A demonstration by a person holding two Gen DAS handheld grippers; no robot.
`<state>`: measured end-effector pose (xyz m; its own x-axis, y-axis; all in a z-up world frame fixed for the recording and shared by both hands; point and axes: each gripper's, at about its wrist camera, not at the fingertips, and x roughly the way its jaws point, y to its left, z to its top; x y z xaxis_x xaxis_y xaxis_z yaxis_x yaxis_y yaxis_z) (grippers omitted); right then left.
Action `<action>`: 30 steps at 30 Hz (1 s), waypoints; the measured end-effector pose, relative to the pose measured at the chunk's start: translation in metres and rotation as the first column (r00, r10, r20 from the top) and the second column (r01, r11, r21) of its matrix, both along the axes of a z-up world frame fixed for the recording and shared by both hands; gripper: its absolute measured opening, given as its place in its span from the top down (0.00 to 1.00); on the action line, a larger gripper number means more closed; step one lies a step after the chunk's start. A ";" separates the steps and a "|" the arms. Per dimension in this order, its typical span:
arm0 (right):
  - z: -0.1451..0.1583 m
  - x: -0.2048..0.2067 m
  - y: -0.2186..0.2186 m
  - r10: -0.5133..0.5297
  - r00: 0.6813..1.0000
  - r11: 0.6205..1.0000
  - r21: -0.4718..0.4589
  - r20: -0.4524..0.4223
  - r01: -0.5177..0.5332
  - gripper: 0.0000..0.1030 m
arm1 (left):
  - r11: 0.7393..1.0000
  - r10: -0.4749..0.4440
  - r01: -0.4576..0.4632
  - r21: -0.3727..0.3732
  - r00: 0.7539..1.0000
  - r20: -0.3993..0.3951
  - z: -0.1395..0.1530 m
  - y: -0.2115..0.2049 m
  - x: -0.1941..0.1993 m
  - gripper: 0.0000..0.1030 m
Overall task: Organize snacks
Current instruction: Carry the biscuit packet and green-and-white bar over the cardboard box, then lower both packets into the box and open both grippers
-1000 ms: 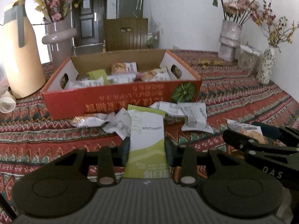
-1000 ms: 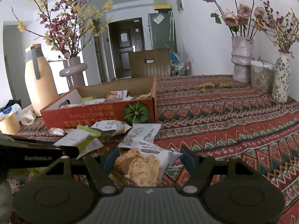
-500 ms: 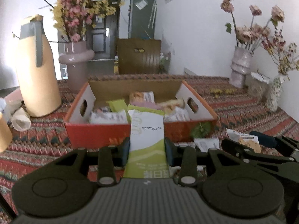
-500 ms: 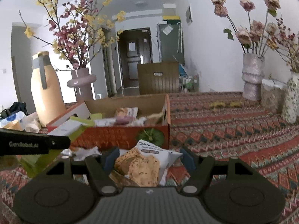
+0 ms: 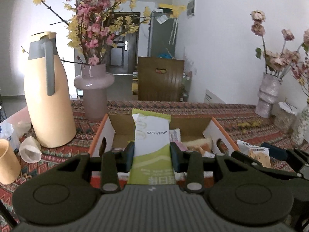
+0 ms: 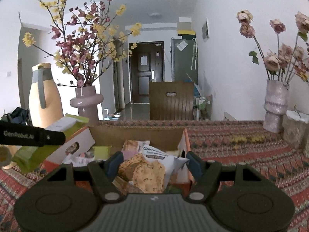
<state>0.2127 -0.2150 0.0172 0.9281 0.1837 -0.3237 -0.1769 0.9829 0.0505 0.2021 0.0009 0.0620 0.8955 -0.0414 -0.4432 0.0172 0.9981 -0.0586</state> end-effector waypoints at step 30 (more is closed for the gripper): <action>-0.035 0.114 0.018 -0.004 0.997 0.999 0.050 -0.074 0.008 0.07 | 0.987 0.146 -0.145 -0.075 0.989 0.003 -0.049 0.037 0.075 0.00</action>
